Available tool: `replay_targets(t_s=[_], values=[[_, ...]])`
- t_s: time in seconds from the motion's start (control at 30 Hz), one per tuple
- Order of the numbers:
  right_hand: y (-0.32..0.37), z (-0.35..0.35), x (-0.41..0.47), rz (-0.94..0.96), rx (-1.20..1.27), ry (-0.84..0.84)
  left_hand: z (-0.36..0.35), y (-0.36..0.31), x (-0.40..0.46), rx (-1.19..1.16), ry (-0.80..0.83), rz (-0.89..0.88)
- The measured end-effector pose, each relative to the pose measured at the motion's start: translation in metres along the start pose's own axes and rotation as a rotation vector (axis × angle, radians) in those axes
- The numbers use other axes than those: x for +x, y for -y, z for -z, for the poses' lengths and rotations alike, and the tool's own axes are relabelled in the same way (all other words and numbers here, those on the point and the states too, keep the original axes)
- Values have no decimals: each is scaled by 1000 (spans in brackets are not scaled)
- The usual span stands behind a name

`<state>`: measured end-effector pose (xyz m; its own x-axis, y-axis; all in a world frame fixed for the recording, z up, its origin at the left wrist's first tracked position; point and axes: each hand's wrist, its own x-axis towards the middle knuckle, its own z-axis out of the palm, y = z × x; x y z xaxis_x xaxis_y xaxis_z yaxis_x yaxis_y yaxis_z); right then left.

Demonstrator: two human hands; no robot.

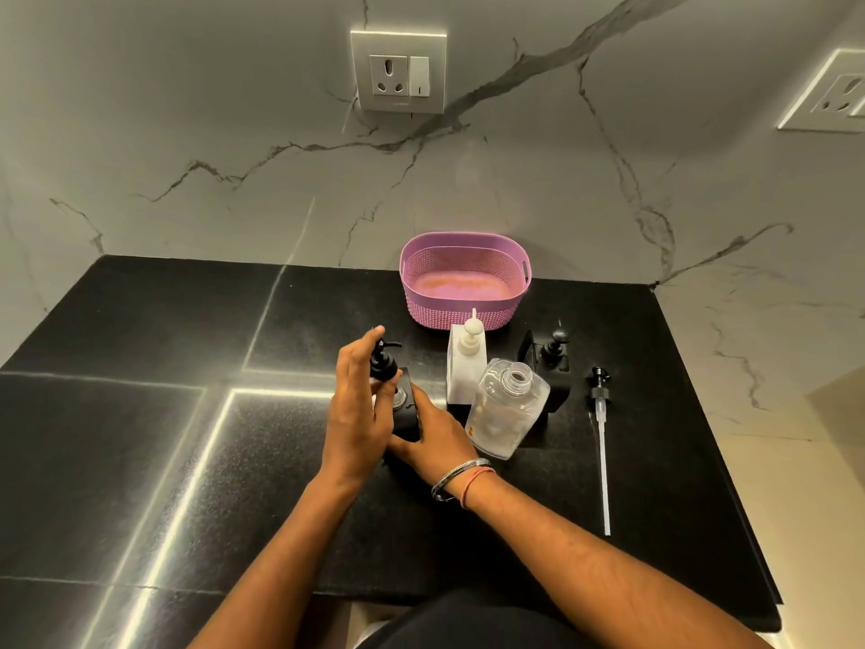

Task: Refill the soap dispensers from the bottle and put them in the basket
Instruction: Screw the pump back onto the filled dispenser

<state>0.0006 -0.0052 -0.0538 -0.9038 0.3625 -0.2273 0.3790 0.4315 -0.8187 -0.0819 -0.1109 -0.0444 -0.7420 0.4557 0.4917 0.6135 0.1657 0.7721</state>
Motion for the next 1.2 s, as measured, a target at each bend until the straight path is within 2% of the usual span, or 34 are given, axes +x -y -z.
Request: replay_targets(t_s=[0.33,0.47,0.6,0.73,0.8,0.9,0.93,1.03,1.2], values=[[-4,-1,1,-3,-9,-1,-2,2,-14,0,37,68],[-3,-2,1,9,-34,-14,-3,9,-23,57,92,45],[-5,-5,3,8,-21,-22,-1,5,-24,7,52,146],[-7,-5,4,14,-8,-35,6,8,-22,-120,158,241],[-7,-4,5,21,5,-26,9,13,-26,-102,101,264],[-6,-2,2,19,14,-7,10,14,-32,-70,-101,358],[-6,-2,2,17,16,-5,9,11,-33,-79,-103,376],[-7,-2,4,19,-4,-2,1,1,-30,-101,-8,391],[-9,-3,6,-2,-30,-5,-6,9,-20,-50,42,401]])
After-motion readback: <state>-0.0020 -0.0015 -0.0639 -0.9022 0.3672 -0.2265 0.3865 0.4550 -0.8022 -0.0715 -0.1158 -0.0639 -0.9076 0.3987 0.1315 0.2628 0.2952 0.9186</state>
